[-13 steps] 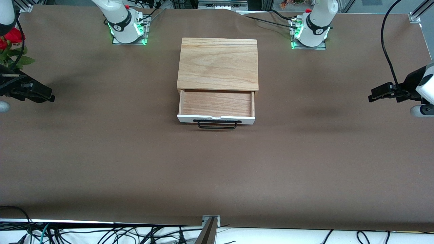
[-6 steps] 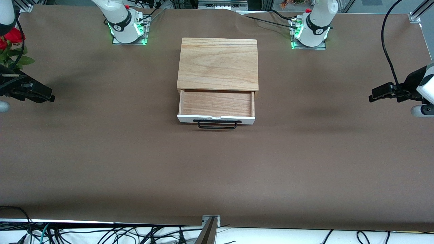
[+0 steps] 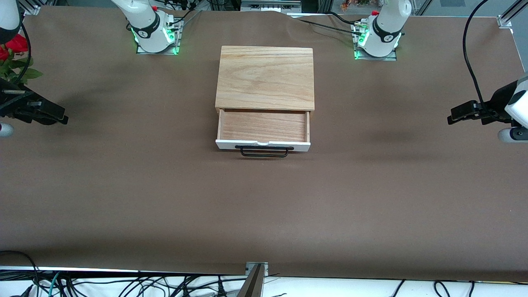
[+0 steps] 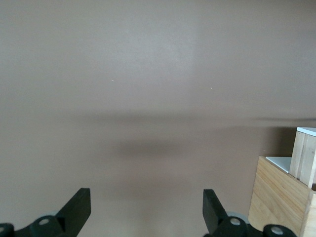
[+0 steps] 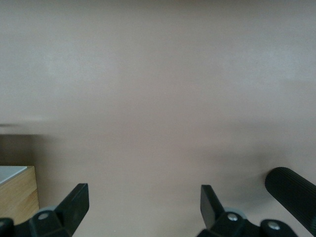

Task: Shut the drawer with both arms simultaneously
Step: 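Move the right gripper and the left gripper toward the drawer front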

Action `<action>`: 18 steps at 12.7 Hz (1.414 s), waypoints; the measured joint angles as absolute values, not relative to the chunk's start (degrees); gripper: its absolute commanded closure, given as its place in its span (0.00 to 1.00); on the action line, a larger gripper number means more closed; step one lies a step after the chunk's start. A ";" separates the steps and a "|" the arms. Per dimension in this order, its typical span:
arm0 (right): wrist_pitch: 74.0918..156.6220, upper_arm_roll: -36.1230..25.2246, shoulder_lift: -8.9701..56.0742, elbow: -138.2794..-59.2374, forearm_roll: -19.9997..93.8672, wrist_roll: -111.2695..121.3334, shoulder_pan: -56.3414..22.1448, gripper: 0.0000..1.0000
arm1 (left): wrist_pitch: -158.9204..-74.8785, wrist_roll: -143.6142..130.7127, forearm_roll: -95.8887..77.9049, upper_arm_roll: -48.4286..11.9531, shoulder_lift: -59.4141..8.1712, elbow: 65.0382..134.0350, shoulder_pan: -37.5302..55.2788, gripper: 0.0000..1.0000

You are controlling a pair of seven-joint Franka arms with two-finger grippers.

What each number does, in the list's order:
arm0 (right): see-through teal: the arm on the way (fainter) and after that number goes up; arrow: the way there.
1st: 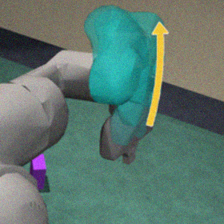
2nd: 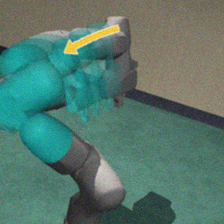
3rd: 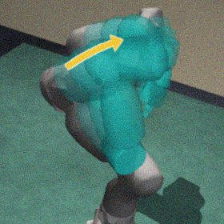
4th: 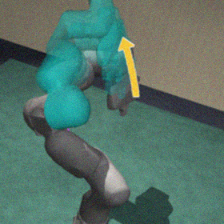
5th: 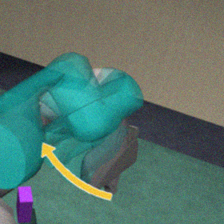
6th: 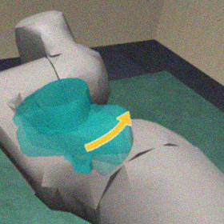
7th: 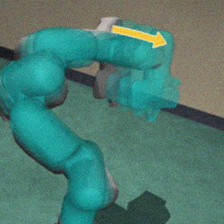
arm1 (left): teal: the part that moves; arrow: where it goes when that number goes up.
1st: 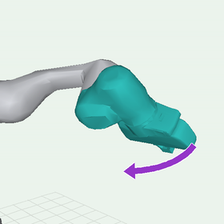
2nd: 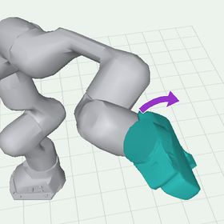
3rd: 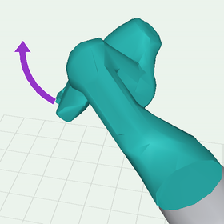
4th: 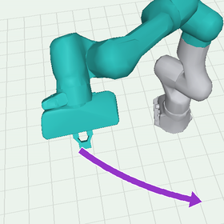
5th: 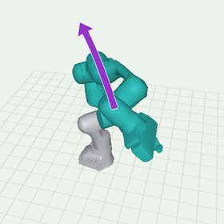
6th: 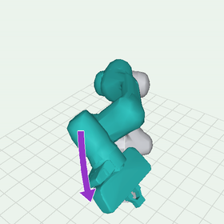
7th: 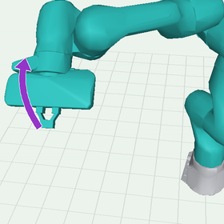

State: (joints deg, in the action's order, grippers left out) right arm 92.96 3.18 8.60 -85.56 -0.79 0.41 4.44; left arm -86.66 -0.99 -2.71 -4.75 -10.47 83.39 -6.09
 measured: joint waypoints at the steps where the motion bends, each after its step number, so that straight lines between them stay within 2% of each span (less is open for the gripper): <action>1: 93.86 3.31 9.16 -85.62 -0.62 0.39 3.73 0.00 | -86.70 -0.98 -2.72 -4.88 -11.45 83.44 -5.41 0.00; 6: 100.91 3.68 15.47 -85.76 6.13 -0.16 -1.36 0.00 | -89.94 -4.08 -2.73 -5.38 -17.29 83.53 0.09 0.00; 15: 121.46 4.44 28.62 -86.03 8.21 -0.63 -14.64 0.00 | -90.04 -4.47 -3.30 -5.53 -19.20 83.52 2.17 0.00; 18: 125.57 5.43 31.30 -86.03 14.69 -0.82 -15.38 0.00 | -90.04 -4.47 -5.02 -5.55 -19.87 83.52 2.46 0.00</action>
State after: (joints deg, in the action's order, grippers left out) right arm 125.57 5.43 31.30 -86.03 14.69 -0.82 -15.38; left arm -90.04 -4.47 -5.02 -5.55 -19.87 83.52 2.46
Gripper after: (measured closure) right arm 0.000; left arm 0.000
